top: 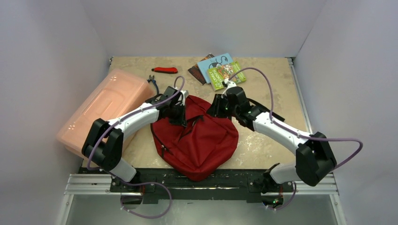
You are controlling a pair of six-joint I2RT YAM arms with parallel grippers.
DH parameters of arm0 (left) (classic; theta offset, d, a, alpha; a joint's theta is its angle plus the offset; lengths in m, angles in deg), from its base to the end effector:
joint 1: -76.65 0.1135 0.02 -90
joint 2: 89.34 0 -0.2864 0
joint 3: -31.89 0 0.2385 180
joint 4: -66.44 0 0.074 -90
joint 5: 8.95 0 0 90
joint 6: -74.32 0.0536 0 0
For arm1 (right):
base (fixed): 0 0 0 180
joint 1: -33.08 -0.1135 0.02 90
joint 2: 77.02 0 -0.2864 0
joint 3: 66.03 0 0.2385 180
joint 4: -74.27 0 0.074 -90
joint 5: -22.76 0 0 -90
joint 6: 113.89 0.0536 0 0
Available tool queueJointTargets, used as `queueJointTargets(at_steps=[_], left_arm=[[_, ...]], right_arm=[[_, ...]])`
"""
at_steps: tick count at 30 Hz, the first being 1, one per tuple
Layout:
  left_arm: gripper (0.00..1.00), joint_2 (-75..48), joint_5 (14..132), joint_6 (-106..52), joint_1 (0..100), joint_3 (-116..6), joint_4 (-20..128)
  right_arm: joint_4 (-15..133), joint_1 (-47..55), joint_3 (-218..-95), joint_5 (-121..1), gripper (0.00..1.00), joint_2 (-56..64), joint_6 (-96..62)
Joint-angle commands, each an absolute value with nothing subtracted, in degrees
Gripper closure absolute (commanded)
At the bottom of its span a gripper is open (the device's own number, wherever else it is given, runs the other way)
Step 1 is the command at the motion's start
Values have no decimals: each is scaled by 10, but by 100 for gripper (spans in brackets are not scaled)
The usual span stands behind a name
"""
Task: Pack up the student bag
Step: Zip the student bag at the center of the board.
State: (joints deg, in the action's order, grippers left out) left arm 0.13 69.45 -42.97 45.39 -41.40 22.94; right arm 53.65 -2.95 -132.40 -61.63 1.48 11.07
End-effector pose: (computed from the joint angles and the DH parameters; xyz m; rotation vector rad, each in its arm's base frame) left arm 0.2596 -0.1702 0.2242 0.1687 2.7104 -0.6002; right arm 0.2421 0.1826 0.2751 -0.0814 2.2544 0.8046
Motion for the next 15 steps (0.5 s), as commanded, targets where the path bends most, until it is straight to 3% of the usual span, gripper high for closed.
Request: queueJointTargets(at_steps=[1, 10, 15], left_arm=[[100, -28, 640, -407, 452, -447, 232], [100, -55, 552, -412, 452, -444, 210], [100, -63, 551, -421, 452, -439, 205]], right_arm=[[546, -36, -1359, -541, 68, 35, 48], [726, -121, -1270, -480, 87, 64, 137], [800, -122, -1267, -502, 89, 122, 149]])
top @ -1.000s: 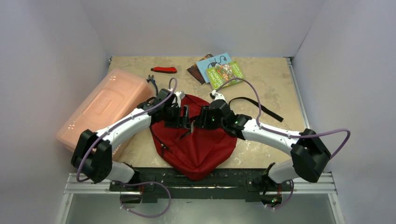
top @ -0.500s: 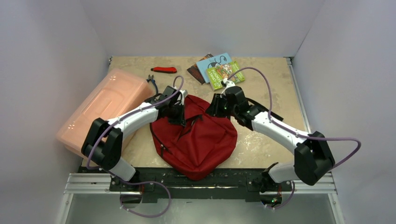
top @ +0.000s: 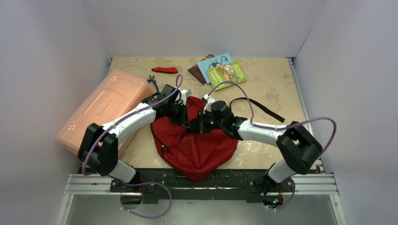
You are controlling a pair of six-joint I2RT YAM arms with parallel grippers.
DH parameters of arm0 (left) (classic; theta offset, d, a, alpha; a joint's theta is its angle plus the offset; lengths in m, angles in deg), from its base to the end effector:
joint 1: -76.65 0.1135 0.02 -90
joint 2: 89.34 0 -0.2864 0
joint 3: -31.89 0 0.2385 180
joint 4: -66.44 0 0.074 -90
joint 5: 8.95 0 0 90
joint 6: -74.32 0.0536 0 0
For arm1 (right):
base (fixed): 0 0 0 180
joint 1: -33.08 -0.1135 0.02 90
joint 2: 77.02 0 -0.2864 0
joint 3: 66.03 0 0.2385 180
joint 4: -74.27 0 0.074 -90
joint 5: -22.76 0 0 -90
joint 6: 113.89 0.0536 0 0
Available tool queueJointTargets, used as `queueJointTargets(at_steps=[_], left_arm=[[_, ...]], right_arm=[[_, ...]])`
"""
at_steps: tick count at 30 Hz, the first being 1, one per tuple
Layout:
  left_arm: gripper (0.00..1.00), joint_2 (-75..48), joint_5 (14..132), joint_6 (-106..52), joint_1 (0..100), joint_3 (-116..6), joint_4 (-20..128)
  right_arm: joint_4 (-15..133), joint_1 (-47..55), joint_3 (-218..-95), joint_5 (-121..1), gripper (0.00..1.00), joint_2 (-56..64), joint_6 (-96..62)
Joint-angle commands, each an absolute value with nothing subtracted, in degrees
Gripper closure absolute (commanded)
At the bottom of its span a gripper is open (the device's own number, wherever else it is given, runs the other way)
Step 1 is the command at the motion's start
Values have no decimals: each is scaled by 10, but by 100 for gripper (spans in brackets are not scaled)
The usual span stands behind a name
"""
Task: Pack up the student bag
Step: Zip the student bag at the center of the board.
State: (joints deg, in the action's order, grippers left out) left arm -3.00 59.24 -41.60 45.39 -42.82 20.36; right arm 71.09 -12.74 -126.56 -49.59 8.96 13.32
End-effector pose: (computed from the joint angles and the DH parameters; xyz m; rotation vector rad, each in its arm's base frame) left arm 0.2473 -0.1734 0.2466 0.2768 2.6956 -0.8325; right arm 0.2149 0.2444 0.2368 -0.3784 2.2449 1.1552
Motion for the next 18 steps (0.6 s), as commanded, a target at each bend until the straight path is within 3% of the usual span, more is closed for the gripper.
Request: queueJointTargets(at_steps=[1, 7, 13, 18], left_arm=[[100, -64, 549, -423, 452, -436, 208], [100, -72, 564, -422, 452, -430, 200], [100, -73, 561, -417, 452, -427, 197], [100, -74, 558, -417, 452, -424, 198]], right_arm=[[791, -122, -1279, -503, 89, 131, 138], [672, -117, -1309, -536, 80, 71, 83], [603, -72, -1277, -579, 59, -31, 26], [642, 39, -1261, -466, 46, -15, -7]])
